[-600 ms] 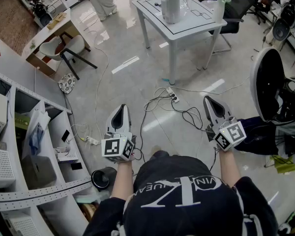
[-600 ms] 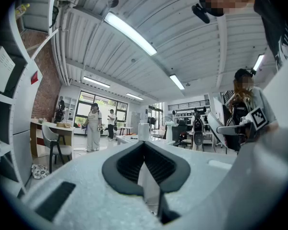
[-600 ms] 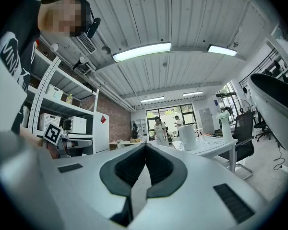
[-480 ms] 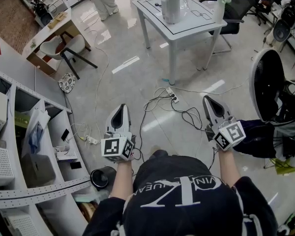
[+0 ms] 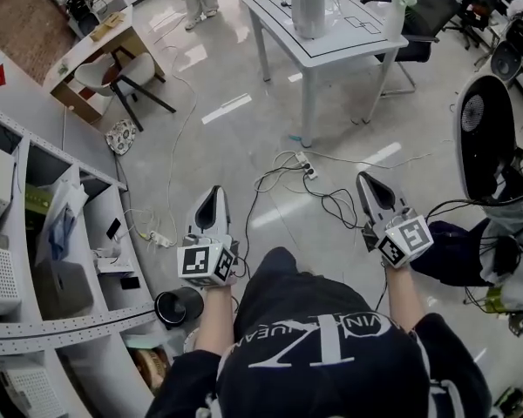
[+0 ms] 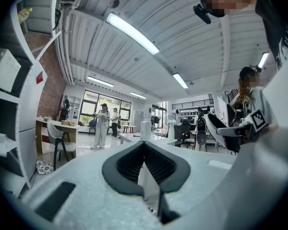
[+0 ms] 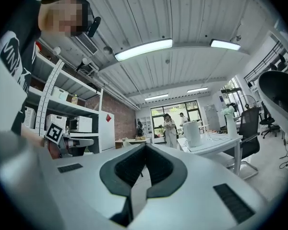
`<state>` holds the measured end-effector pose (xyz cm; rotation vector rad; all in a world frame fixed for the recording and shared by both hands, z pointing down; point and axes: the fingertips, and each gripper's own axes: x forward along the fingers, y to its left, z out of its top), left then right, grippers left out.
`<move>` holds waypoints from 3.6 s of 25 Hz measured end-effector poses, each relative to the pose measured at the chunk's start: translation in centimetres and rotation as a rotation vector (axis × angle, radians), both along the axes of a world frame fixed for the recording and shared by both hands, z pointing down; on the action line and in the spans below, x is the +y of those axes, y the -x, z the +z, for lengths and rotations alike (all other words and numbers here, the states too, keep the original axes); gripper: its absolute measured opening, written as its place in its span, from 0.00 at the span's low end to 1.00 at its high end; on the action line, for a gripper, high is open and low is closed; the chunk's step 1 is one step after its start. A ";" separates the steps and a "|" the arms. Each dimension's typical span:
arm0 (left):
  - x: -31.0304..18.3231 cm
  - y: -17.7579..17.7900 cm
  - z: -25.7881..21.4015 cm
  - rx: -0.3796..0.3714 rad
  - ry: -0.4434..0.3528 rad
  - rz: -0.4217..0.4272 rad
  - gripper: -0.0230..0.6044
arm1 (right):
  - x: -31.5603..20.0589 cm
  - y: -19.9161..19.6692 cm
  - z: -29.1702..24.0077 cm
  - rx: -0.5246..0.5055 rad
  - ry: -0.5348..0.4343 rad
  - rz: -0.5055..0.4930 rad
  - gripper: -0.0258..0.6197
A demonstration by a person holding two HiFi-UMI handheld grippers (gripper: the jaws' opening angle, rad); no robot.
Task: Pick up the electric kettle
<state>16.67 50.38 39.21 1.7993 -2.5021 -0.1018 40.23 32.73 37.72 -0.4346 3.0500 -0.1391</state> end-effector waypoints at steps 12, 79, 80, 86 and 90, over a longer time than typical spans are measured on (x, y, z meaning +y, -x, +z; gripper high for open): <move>-5.1 3.8 2.4 0.035 0.029 0.020 0.04 | -4.8 1.8 1.1 0.000 0.025 0.021 0.18; -48.0 34.5 4.1 0.147 0.063 0.255 0.04 | -42.4 32.2 4.7 -0.033 0.252 0.183 0.31; -48.8 34.5 4.0 0.146 0.067 0.262 0.04 | -43.1 32.3 4.7 -0.035 0.254 0.184 0.31; -51.7 34.9 4.5 0.140 0.078 0.270 0.04 | -45.7 33.5 5.4 -0.040 0.248 0.150 0.31; -52.9 34.9 4.7 0.137 0.086 0.278 0.04 | -46.3 34.3 5.4 -0.044 0.248 0.124 0.31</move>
